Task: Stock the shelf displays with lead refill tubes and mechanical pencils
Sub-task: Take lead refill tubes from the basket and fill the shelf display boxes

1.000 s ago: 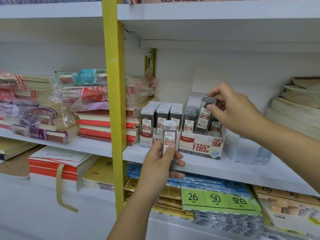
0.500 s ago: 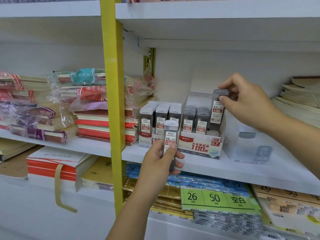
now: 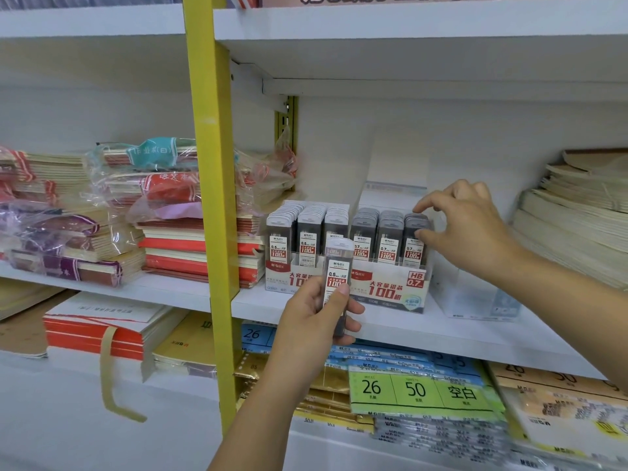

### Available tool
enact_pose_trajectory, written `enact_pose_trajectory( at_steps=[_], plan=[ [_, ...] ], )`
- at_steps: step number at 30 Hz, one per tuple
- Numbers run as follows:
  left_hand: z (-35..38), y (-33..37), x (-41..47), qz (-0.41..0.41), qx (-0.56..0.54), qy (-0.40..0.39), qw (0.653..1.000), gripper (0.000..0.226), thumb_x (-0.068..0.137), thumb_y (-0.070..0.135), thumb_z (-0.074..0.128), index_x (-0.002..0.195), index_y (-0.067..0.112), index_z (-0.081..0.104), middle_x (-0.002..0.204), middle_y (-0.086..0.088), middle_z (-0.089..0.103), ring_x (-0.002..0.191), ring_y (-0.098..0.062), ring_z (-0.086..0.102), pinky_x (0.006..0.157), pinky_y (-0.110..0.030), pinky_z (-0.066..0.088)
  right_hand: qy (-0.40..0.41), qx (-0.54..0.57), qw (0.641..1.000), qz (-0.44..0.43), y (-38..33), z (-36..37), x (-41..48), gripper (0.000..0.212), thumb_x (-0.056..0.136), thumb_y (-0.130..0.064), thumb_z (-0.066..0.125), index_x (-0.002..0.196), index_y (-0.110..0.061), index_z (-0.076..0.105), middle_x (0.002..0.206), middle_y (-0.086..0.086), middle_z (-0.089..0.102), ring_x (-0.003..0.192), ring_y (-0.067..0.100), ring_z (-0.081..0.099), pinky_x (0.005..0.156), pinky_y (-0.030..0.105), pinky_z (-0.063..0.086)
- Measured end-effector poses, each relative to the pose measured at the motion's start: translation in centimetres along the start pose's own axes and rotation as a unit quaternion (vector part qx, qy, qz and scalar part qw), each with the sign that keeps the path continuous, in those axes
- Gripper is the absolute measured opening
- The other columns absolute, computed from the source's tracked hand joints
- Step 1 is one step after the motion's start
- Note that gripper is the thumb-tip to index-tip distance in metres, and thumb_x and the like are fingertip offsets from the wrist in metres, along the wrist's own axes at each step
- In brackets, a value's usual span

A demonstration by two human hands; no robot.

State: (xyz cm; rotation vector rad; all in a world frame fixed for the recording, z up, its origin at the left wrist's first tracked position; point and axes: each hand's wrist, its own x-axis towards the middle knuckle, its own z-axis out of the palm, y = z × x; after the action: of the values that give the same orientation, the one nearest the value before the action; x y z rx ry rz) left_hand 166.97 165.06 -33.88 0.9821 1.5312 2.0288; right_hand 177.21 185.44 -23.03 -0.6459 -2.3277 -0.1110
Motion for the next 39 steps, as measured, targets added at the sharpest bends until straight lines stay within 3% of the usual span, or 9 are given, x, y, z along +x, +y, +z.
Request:
enact_pose_trajectory(
  at_steps=[5,8,11,17,22,25,27,30,39],
  plan=[
    [0.3,0.2,-0.2,-0.003,0.008,-0.009,1.000,0.013,0.101,0.030,0.054,0.108,0.029,0.066,0.085,0.002,0.076,0.067,-0.009,0.069,0.060,-0.022,0.057,0.058,0.075,0.994,-0.055,-2.0,-1.1,-1.7,0.012,0.089,-0.030,0.062,0.098,-0.027,0.069,0.091,-0.009,0.055,0.098,0.014,0.043,0.073,0.021,0.028],
    [0.7,0.4,-0.3,0.000,0.011,-0.025,1.000,0.013,0.101,0.029,0.055,0.107,0.028,0.066,0.085,0.002,0.076,0.067,-0.008,0.068,0.060,-0.022,0.056,-0.052,0.209,0.975,-0.060,-4.5,-1.6,-3.5,0.024,0.085,-0.044,0.054,0.106,-0.039,0.065,0.089,-0.021,0.060,0.085,0.002,0.053,0.071,0.013,0.040],
    [1.4,0.5,-0.2,0.006,0.009,-0.048,0.999,0.013,0.100,0.028,0.057,0.107,0.028,0.068,0.085,0.000,0.076,0.067,-0.008,0.068,0.059,-0.022,0.056,-0.157,0.313,0.936,-0.040,-5.8,-1.0,-4.5,0.023,0.090,-0.037,0.061,0.112,-0.042,0.061,0.088,-0.017,0.070,0.082,-0.005,0.063,0.071,0.014,0.048],
    [2.1,0.2,0.8,0.098,0.100,0.046,0.989,0.018,0.094,0.029,0.066,0.104,0.044,0.065,0.093,0.022,0.070,0.086,0.001,0.065,0.070,-0.027,0.059,-0.069,0.412,0.908,0.022,-3.7,-2.5,-3.7,0.010,0.091,-0.021,0.064,0.096,-0.029,0.065,0.077,-0.008,0.074,0.064,-0.002,0.067,0.053,0.009,0.046],
    [1.1,-0.1,1.0,0.207,0.281,0.175,0.920,0.021,0.095,0.030,0.063,0.114,0.040,0.064,0.101,0.025,0.060,0.098,0.005,0.052,0.081,-0.014,0.046,-0.042,0.404,0.914,0.007,-2.4,-3.5,-2.6,0.011,0.092,-0.022,0.063,0.100,-0.028,0.062,0.080,-0.009,0.075,0.069,0.003,0.069,0.054,0.016,0.047],
    [-0.5,-0.4,0.9,0.250,0.426,0.252,0.832,0.034,0.092,0.024,0.065,0.126,0.023,0.064,0.120,0.006,0.056,0.115,-0.007,0.041,0.095,-0.024,0.036,-0.040,0.419,0.907,-0.022,-3.8,-3.0,-2.0,0.010,0.092,-0.022,0.062,0.098,-0.029,0.060,0.083,-0.010,0.075,0.075,0.004,0.071,0.057,0.014,0.051],
    [-1.7,-0.6,0.8,0.246,0.470,0.260,0.807,0.040,0.091,0.023,0.066,0.131,0.017,0.062,0.131,-0.003,0.056,0.126,-0.019,0.042,0.103,-0.037,0.042,-0.030,0.385,0.921,-0.051,-5.6,-2.4,-1.6,0.010,0.092,-0.026,0.062,0.097,-0.034,0.058,0.084,-0.016,0.074,0.077,0.000,0.070,0.059,0.014,0.053],
    [-3.2,-1.2,0.7,0.216,0.503,0.226,0.806,0.046,0.094,0.021,0.062,0.139,0.015,0.055,0.147,-0.007,0.048,0.140,-0.026,0.036,0.116,-0.046,0.036,-0.008,0.330,0.940,-0.088,-8.3,-1.7,-0.7,0.013,0.092,-0.029,0.061,0.094,-0.040,0.055,0.083,-0.017,0.071,0.079,-0.005,0.065,0.061,0.011,0.051],
    [-5.0,-2.1,0.9,0.183,0.513,0.181,0.819,0.056,0.100,0.029,0.052,0.153,0.022,0.035,0.161,0.002,0.029,0.146,-0.016,0.028,0.113,-0.028,0.021,-0.072,0.189,0.972,-0.116,-11.6,0.9,1.6,0.021,0.092,-0.032,0.061,0.103,-0.035,0.044,0.076,-0.007,0.069,0.069,0.003,0.061,0.060,0.027,0.049]
  ],
)
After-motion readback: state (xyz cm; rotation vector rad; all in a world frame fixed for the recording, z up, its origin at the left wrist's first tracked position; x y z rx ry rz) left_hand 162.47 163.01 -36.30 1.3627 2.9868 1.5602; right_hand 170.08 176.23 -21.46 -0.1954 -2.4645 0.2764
